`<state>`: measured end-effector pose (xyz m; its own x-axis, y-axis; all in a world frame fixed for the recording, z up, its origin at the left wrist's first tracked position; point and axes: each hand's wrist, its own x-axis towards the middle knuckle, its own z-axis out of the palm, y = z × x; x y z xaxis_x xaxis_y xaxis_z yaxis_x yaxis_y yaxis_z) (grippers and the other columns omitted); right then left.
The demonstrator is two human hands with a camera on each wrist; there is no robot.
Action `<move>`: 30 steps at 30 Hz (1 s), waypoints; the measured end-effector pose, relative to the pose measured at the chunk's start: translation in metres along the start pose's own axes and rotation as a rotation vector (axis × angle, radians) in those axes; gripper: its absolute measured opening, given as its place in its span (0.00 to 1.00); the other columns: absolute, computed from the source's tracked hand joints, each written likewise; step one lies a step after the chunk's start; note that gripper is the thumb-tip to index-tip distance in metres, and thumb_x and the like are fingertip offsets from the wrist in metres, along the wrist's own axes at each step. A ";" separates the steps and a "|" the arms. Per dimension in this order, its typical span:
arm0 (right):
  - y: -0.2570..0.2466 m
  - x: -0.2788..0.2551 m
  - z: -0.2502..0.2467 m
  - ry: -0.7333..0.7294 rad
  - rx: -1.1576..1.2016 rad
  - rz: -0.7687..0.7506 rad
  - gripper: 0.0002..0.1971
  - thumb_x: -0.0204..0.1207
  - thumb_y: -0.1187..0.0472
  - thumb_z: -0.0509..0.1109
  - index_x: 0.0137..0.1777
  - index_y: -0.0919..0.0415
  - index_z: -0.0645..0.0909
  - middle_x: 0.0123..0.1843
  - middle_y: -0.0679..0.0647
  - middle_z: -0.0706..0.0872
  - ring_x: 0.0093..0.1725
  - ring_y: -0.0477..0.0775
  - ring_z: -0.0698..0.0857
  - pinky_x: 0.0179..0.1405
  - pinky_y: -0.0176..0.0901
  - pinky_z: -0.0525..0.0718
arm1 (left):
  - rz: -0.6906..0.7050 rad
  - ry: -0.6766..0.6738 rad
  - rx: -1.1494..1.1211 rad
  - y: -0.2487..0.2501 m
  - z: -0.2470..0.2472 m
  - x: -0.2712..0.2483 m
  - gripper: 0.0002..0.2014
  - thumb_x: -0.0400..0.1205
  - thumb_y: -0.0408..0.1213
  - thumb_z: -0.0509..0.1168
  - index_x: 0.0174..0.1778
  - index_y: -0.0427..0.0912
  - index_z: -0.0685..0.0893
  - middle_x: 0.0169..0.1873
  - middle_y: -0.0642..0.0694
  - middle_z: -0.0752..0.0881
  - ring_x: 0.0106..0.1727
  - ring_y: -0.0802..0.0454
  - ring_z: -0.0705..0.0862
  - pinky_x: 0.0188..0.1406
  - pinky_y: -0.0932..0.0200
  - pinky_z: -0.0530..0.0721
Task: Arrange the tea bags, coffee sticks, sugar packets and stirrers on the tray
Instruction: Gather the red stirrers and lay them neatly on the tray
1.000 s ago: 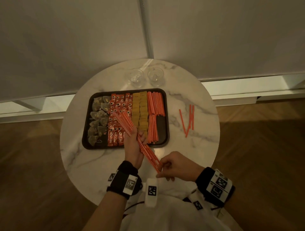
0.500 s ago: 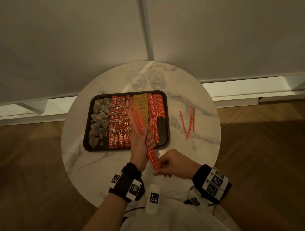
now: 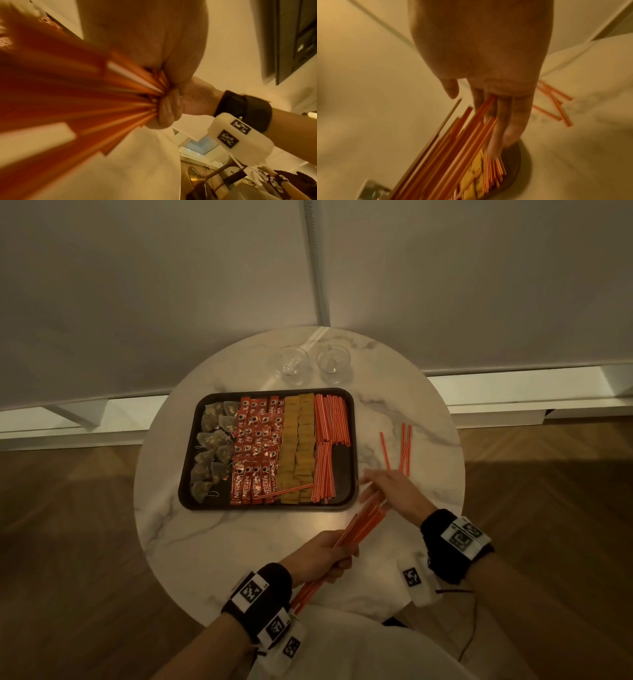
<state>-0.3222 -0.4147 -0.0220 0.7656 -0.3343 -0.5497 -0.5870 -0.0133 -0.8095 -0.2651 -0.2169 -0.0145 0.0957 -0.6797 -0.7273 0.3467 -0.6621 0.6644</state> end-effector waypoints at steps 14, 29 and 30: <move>-0.025 0.055 0.081 -0.137 -0.520 -0.327 0.08 0.82 0.59 0.69 0.45 0.61 0.87 0.42 0.53 0.88 0.40 0.49 0.85 0.43 0.45 0.83 | 0.009 0.418 -0.356 -0.051 -0.057 -0.044 0.07 0.90 0.38 0.57 0.48 0.39 0.74 0.26 0.51 0.70 0.23 0.57 0.64 0.22 0.63 0.64; -0.042 0.120 0.175 -0.152 -1.265 -0.343 0.05 0.82 0.61 0.66 0.51 0.59 0.83 0.48 0.56 0.86 0.47 0.57 0.86 0.50 0.54 0.89 | 0.088 0.540 -0.814 -0.105 -0.106 -0.081 0.08 0.89 0.37 0.56 0.47 0.39 0.74 0.23 0.51 0.70 0.20 0.59 0.65 0.16 0.66 0.65; -0.045 0.120 0.175 -0.160 -1.265 -0.327 0.05 0.82 0.61 0.65 0.51 0.59 0.83 0.49 0.56 0.86 0.47 0.56 0.86 0.50 0.54 0.89 | 0.089 0.530 -0.839 -0.106 -0.108 -0.079 0.08 0.89 0.37 0.56 0.46 0.39 0.75 0.23 0.51 0.70 0.20 0.59 0.65 0.16 0.66 0.65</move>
<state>-0.1582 -0.2888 -0.0878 0.8896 -0.0335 -0.4555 -0.1420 -0.9682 -0.2061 -0.2084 -0.0586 -0.0457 0.4864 -0.3519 -0.7997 0.8459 -0.0394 0.5318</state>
